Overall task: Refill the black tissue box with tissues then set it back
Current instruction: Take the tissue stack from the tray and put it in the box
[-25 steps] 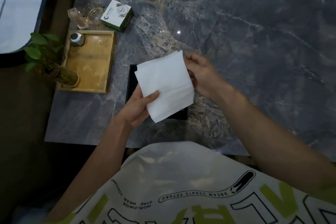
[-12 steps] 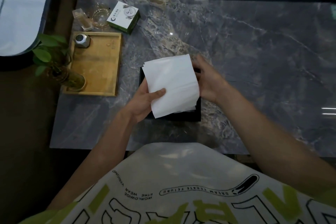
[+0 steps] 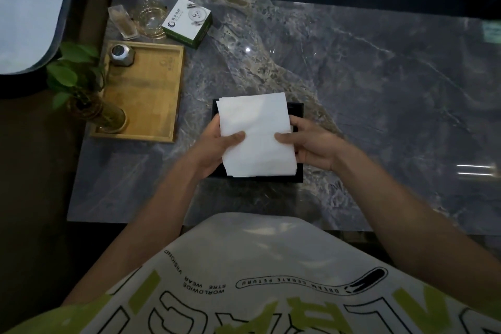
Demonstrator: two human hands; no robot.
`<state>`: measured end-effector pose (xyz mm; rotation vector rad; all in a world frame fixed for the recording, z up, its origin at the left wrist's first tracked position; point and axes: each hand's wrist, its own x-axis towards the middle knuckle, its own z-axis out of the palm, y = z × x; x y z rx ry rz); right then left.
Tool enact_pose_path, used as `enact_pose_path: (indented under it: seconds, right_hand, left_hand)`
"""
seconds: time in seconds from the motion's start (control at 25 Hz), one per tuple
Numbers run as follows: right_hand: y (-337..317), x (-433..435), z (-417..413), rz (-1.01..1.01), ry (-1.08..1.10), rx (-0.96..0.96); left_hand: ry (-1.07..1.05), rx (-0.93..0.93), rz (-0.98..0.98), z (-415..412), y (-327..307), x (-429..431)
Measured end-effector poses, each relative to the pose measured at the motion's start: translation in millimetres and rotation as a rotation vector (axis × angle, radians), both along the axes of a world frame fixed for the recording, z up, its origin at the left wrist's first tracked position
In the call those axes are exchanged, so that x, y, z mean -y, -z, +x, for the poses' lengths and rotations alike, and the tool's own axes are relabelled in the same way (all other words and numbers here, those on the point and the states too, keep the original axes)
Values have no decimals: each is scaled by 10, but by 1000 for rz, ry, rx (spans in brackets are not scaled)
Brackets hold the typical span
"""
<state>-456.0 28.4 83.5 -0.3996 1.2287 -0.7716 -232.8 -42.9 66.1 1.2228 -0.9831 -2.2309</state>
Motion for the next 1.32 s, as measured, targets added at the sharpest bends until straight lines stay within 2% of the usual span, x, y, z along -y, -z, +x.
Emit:
enact_pose_path:
  seconds: [0.24,0.48,0.64,0.84,1.08,1.32]
  right_hand:
    - [49,-56,13,-36,96,55]
    - [14,-107,-32,-56,115,149]
    - [-26,-126,-31,-68,187,155]
    - [-109,-118,-17,-113,225,91]
    - [-234,-104,-45,-205,10,-126]
    - [-263,-47,-68,-267,37,-212]
  left_hand:
    - [53,78,96,101,35,10]
    - [-22,82,89,152,26,33]
    - [3,114,105,124,45,19]
    - [-35,10,107,129,41,31]
    - [-22,-39,36,115,-21,23]
    - [100,-42,-69,140,-141,59]
